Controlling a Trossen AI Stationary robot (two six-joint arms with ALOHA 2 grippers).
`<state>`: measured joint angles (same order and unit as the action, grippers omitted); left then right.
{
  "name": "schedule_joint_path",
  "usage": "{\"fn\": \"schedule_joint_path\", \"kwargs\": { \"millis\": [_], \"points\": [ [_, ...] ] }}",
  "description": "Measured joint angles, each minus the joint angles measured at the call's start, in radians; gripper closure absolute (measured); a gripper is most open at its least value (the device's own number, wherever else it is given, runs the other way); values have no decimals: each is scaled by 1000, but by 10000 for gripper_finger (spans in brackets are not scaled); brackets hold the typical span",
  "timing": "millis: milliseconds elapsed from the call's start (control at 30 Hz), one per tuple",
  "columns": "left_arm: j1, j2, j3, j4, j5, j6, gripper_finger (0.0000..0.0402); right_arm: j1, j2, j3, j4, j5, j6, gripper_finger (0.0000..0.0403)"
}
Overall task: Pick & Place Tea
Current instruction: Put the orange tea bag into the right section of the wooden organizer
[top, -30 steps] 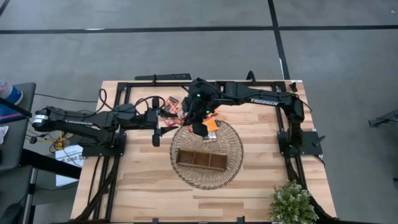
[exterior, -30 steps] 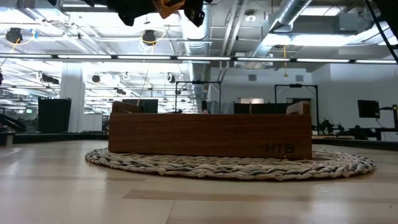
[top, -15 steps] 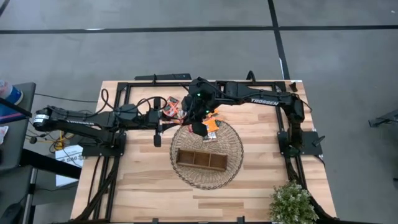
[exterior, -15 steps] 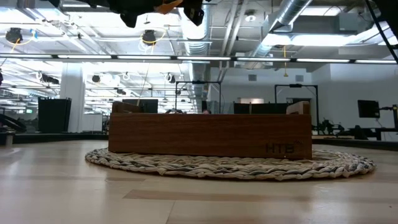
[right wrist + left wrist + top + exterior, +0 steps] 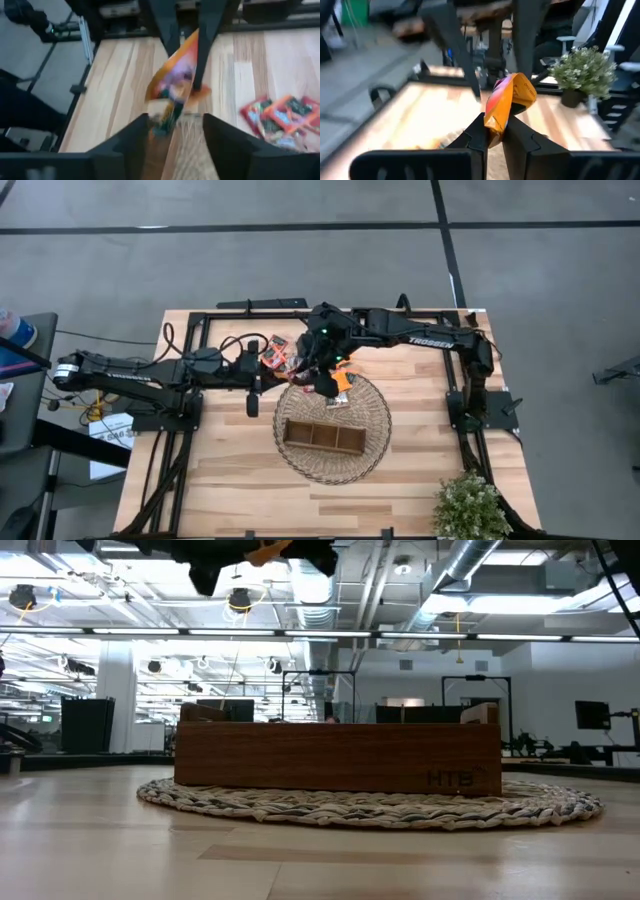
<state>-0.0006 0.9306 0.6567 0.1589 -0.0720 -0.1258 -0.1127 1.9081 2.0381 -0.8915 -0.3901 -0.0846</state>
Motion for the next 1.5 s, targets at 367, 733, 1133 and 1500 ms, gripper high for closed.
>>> {"fn": "schedule_joint_path", "kwargs": {
  "millis": [367, 733, 1133, 1500],
  "points": [
    [73, -2, 0, -51, 283, -642, 375, 86, -86, 3, -12, 214, -482, 159],
    [145, -2, 0, 4, 587, -1147, 375, 168, -89, 3, 36, 446, -960, 161],
    [145, -1, 0, 179, 659, -1518, 375, 231, -88, 3, 121, 407, -1035, 161],
    [144, 60, 1, 194, 712, -1596, 375, 258, -59, 6, 207, 344, -1038, 161]
  ]
}}
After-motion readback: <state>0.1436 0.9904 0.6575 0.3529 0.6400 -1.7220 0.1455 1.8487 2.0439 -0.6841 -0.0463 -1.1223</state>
